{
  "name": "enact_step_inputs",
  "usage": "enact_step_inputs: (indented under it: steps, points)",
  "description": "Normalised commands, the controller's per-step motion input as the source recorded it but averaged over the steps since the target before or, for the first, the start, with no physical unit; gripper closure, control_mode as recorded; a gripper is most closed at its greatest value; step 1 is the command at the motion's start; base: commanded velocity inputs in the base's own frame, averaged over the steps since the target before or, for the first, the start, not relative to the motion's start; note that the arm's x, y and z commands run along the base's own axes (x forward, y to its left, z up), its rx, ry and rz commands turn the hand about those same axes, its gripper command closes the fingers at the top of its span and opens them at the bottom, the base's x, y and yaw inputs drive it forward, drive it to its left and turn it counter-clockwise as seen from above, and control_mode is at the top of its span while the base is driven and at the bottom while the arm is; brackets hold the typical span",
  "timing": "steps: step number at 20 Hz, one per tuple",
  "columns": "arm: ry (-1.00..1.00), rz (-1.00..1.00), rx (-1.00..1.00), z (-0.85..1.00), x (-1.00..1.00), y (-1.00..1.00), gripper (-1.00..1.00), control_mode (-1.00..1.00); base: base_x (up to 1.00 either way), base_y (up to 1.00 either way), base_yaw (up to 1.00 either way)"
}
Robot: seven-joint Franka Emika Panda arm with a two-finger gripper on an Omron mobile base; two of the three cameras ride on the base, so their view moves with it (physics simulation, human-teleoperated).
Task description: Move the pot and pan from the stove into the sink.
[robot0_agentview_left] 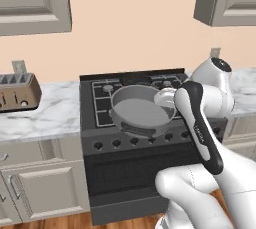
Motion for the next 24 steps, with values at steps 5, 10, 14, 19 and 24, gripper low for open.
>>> enact_step_inputs:
  steps: [5,10,14,19,24]
  points:
    - [0.0,0.0,0.0,0.0,0.0,0.0,1.0,1.0,-0.43,-0.17,0.0]
    - [0.0,0.0,0.0,0.0,0.0,0.0,1.0,1.0,-0.11,-0.3,-0.25]
    - [0.0,0.0,0.0,0.0,0.0,0.0,1.0,1.0,-0.01,-0.22,-0.38]
    - [0.0,0.0,0.0,0.0,0.0,0.0,1.0,1.0,0.0,-0.11,-0.44]
    - [0.0,0.0,0.0,0.0,0.0,0.0,1.0,1.0,0.0,-0.06,-0.47]
